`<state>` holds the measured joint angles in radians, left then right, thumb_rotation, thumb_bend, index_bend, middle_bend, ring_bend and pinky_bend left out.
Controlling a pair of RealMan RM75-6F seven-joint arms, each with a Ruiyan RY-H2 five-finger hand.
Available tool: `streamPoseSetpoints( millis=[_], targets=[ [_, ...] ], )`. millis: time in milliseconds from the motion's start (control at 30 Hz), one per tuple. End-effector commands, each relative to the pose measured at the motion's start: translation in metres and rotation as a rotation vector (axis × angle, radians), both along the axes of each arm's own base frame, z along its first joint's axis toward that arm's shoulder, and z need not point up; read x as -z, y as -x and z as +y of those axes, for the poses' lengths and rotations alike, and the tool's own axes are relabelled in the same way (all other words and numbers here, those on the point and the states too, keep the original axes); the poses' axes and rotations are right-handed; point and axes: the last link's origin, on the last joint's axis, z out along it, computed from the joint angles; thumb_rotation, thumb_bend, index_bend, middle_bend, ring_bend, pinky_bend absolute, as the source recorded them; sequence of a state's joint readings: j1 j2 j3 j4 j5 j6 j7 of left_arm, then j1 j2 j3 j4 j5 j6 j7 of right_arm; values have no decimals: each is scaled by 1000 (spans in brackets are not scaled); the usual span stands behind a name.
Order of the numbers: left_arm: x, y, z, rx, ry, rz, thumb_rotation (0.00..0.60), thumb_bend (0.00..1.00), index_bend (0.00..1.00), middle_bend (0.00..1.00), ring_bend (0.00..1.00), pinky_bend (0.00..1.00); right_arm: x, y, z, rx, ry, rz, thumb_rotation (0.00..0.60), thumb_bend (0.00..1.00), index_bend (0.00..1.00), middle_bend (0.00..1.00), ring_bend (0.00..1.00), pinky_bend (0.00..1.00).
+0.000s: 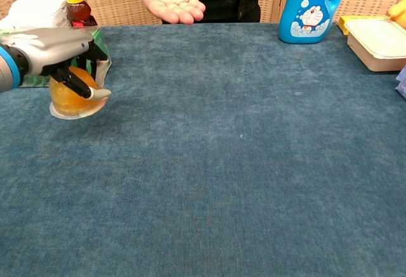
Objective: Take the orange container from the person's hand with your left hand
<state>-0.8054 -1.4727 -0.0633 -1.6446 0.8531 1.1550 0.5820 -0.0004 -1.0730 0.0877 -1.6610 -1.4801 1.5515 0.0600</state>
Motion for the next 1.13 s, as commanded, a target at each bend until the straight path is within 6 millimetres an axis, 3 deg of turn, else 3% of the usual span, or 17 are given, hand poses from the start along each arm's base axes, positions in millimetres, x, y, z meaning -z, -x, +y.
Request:
streamPoseSetpoints(
  millis=[33,100,133,167,367,533,733,967,1133],
  targets=[
    [12,5,1,-25,39,-31,600,242,434,231,189,428,0,0,0,0,1,0,600,0,90,28,0,0],
    [14,8,1,-46,62,-35,600,200,154,42,30,311,-1,0,0,0,2,-1,600,0,90,29,0,0],
    [14,10,1,-59,73,-32,600,184,49,3,1,268,-1,0,0,0,1,-1,600,0,90,28,0,0],
    [14,11,1,-73,83,-27,600,177,12,0,0,252,-1,0,0,0,0,-1,600,0,90,28,0,0],
    [1,-1,-1,-37,44,-64,600,160,0,0,0,239,-1,0,1,-2,1,-2,600,0,90,28,0,0],
    [-29,-3,-22,52,-25,-114,600,147,0,0,0,194,-3,-1,1,-4,8,-6,600,0,90,28,0,0],
    [-76,34,-71,59,-93,-121,600,110,0,0,0,66,-3,-1,1,-5,9,-10,600,0,90,28,0,0],
    [-122,90,-123,-33,-217,-138,600,100,0,0,0,43,-2,-3,2,-12,6,-2,600,0,90,28,0,0],
    [-141,110,-154,-134,-353,-98,600,100,0,0,0,43,0,-4,3,-14,1,6,600,0,90,28,0,0]
  ],
)
